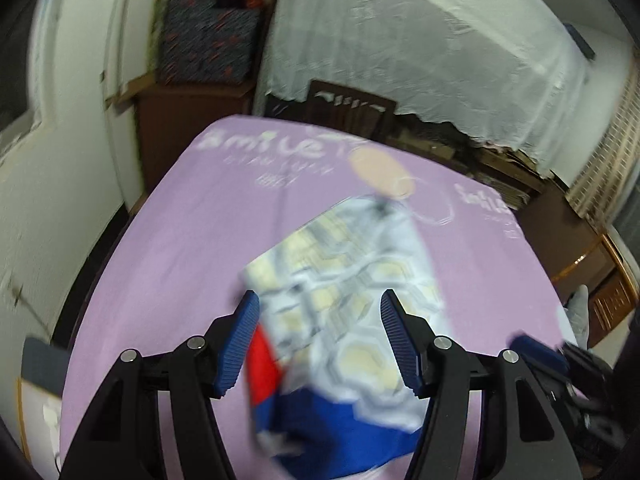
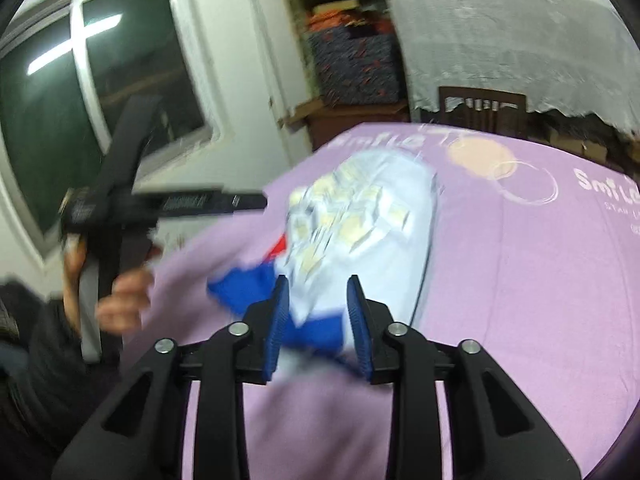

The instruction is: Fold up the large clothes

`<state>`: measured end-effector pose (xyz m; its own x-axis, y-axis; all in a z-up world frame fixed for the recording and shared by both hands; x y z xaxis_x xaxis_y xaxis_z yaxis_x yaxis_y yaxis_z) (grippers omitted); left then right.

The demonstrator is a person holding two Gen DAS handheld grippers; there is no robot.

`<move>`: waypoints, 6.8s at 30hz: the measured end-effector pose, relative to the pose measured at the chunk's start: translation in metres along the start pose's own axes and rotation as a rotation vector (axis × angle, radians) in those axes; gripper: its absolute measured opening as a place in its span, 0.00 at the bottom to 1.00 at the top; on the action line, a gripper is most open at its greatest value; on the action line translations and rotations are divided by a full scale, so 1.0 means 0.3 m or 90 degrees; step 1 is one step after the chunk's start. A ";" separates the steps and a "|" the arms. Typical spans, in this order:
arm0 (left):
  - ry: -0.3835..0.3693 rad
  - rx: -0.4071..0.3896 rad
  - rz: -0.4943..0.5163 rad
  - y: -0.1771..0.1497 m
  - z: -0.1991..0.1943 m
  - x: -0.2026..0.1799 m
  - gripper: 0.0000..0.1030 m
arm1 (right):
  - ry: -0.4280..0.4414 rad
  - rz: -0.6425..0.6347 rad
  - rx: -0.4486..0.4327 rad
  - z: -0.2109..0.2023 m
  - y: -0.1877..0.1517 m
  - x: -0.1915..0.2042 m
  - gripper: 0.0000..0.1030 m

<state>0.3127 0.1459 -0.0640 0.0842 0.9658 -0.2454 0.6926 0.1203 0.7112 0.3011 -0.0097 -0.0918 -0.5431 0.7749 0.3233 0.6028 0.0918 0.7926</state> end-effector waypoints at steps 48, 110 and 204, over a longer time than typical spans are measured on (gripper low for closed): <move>0.031 0.094 -0.054 -0.166 0.304 0.087 0.72 | 0.131 0.309 0.064 0.368 -0.054 -0.315 0.00; -0.147 0.136 -0.184 -0.231 0.218 0.153 0.89 | 0.148 0.331 0.127 0.307 -0.134 -0.326 0.71; -0.433 0.036 0.315 -0.553 -0.297 -1.542 0.77 | -0.135 0.320 -0.316 -1.580 -0.557 -0.497 0.44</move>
<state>0.0949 -0.3003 -0.0097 0.7882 0.5526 -0.2709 0.4956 -0.3090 0.8117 0.0043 -0.4369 -0.0273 -0.1152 0.7577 0.6423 0.3867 -0.5614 0.7316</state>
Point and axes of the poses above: each gripper's, at about its wrist camera, not at the fingertips, and z roughly the way its jaws point, x to its left, y to its top, the point moved 7 cm from there along z, roughly the way its jaws point, and after that the axes turned 1 degree about -y, right-handed, at the moved point
